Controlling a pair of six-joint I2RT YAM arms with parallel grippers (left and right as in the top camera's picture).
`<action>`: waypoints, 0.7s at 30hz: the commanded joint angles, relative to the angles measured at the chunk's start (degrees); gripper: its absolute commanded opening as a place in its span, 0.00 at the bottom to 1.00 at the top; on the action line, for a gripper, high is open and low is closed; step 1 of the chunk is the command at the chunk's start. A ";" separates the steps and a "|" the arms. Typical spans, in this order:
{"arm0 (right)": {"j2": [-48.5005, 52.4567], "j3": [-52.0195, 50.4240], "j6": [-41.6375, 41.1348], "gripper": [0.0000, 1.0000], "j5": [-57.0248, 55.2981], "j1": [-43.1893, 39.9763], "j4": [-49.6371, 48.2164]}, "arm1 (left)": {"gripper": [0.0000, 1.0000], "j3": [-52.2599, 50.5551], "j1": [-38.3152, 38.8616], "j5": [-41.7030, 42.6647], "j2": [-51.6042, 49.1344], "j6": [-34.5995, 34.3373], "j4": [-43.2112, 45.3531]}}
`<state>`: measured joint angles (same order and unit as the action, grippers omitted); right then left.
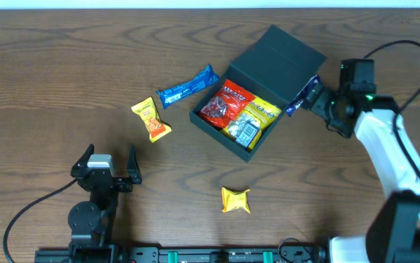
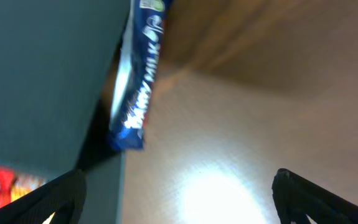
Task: Pack container
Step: 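Move the right gripper to the blue Dairy Milk bar at the box's right edge, then grasp the end of the blue Dairy Milk bar with the right gripper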
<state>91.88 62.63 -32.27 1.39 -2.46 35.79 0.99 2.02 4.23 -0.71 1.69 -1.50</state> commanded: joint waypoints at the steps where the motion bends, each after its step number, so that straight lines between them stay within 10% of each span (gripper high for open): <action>1: 3.13 0.26 -2.01 0.95 2.95 -0.35 -4.35 | 0.95 -0.74 -0.13 0.68 0.13 0.00 -2.51; 21: 9.51 0.24 -3.69 0.87 -2.43 -0.68 -12.90 | 0.95 -0.74 -0.13 0.68 0.13 0.00 -2.54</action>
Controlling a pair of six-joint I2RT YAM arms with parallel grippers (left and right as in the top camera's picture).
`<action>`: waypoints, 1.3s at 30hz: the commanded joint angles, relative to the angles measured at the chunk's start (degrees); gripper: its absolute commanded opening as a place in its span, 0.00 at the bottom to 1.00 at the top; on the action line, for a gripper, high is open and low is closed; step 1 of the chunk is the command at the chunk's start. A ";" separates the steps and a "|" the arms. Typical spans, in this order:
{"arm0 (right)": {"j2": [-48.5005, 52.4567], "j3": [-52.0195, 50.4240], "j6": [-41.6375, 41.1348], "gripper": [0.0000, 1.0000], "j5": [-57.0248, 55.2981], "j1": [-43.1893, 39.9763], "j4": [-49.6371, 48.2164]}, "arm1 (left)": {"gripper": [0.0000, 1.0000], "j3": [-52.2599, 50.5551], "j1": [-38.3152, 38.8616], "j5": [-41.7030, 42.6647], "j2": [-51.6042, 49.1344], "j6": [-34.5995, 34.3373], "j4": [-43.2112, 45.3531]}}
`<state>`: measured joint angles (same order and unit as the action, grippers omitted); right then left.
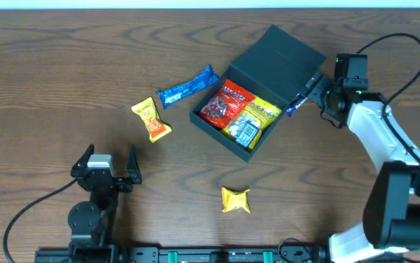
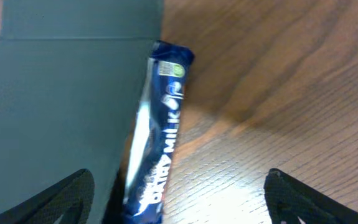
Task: Pack container
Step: 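Grasp the end of the blue Dairy Milk bar with the right gripper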
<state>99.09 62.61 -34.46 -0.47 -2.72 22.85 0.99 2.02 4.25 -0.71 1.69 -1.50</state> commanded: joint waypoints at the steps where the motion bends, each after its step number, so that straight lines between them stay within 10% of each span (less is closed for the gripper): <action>1: 2.71 0.26 -1.97 0.85 -0.68 -0.35 -0.07 | 0.95 -0.74 -0.13 0.66 0.13 0.00 -2.54; 39: 10.99 0.26 -4.72 0.44 0.70 1.31 -8.09 | 0.95 -0.74 -0.13 0.66 0.13 0.00 -2.54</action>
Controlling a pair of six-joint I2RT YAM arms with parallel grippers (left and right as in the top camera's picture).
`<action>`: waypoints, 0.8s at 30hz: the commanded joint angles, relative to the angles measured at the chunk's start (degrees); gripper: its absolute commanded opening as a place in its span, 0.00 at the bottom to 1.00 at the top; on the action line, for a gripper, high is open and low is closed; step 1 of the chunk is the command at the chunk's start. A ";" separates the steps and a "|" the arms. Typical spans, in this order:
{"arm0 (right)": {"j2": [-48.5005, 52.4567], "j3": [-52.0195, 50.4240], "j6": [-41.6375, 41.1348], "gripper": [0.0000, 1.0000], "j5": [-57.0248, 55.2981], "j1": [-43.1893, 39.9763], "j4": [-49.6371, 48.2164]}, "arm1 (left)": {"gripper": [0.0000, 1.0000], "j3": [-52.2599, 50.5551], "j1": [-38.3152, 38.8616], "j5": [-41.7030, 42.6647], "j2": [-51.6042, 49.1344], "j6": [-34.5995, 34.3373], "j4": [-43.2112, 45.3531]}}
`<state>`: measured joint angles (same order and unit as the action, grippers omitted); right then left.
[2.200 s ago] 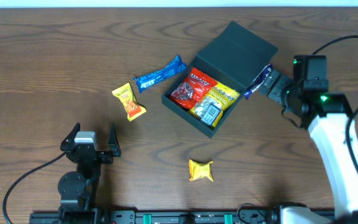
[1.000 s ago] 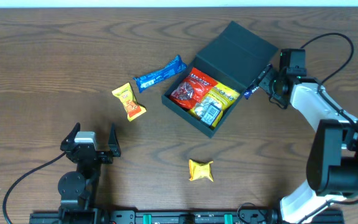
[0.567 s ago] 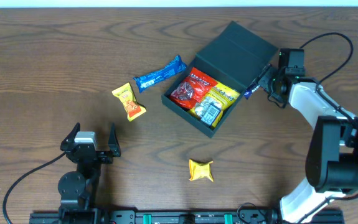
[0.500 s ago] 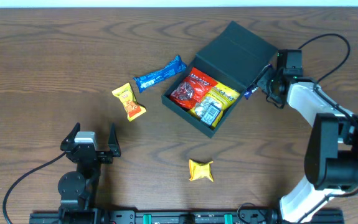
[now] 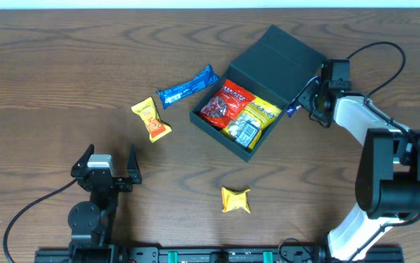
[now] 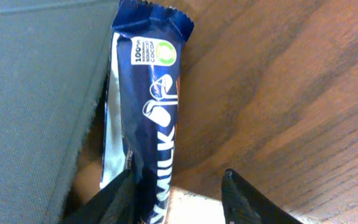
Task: Pack container
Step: 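Grasp the end of the blue Dairy Milk bar with the right gripper, then lift the blue bar upright with the right gripper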
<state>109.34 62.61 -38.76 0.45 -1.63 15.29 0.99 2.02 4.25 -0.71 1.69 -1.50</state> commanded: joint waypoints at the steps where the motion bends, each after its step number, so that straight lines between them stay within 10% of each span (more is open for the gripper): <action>1: 1.03 0.26 -0.42 0.44 -0.20 0.24 -1.20 | 0.95 -0.74 -0.13 0.66 0.13 0.00 -2.51; 24: 2.34 0.26 -1.49 0.27 1.53 2.45 -3.74 | 0.95 -0.74 -0.13 0.66 0.13 0.00 -2.51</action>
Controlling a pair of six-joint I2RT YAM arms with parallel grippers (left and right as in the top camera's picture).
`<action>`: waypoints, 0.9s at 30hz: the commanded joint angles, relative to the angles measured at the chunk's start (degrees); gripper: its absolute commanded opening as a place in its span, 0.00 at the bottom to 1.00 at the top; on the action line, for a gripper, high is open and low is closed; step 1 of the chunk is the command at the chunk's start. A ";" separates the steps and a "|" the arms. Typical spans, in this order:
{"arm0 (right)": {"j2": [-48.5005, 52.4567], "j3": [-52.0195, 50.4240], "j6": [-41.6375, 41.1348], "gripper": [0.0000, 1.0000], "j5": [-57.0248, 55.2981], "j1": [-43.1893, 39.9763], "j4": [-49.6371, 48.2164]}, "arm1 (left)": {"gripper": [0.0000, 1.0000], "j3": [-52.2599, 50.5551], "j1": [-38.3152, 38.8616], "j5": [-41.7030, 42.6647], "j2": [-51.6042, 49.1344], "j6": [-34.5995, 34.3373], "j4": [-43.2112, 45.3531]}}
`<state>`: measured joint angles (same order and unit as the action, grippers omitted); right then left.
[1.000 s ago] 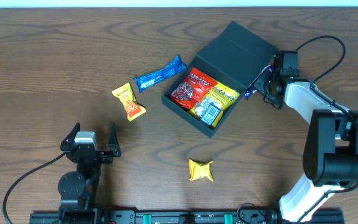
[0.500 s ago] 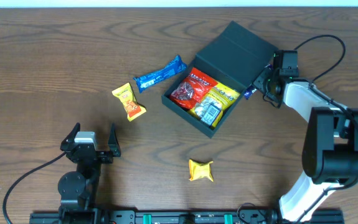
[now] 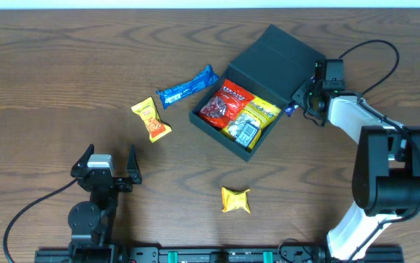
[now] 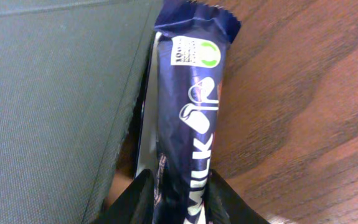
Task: Pack container
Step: 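Lift the blue bar upright with the right gripper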
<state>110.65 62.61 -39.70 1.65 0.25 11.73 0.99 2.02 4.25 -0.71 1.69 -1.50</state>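
Note:
The dark open box (image 3: 221, 136) holds red and yellow snack packs; its lid (image 3: 277, 55) leans off the far right side. A dark blue milk chocolate bar (image 4: 191, 106) lies on the table against the lid's (image 4: 54, 93) edge, only its tip (image 3: 291, 110) showing from overhead. My right gripper (image 4: 182, 202) is shut on the bar's near end, one finger pressed on each side. From overhead that gripper (image 3: 302, 98) sits right beside the lid. My left gripper (image 3: 110, 159) rests open near the front left, holding nothing.
A light blue bar (image 3: 187, 87) lies left of the box. A yellow-orange packet (image 3: 151, 119) sits farther left. A yellow wrapped candy (image 3: 235, 199) lies in front of the box. The right arm's cable loops behind the lid.
My right gripper's fingers stood apart on either side of the dark blue bar; now they are pressed against it. The gripper has also moved slightly nearer to the lid.
At first my right gripper was open, well to the right of the lid, with the dark blue bar ahead of it. It then stood closer each time, the bar between its open fingers. Now it is shut on the bar. The left arm never moved.

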 commanded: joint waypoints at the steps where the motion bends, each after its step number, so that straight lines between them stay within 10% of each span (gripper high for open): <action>1: 1.03 0.26 -0.55 0.26 0.31 0.59 -0.15 | 0.95 -0.74 -0.13 0.68 0.13 0.00 -2.51; 15: 1.03 0.26 -0.55 0.02 0.28 0.57 0.50 | 0.95 -0.74 -0.13 0.66 0.13 0.00 -2.51; 27: -0.15 0.26 -0.50 0.02 0.28 0.57 3.54 | 0.95 -0.74 -0.13 0.66 0.13 0.00 -2.54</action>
<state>110.59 63.07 -40.29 1.76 0.23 13.50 0.99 2.02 4.25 -0.71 1.69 -1.50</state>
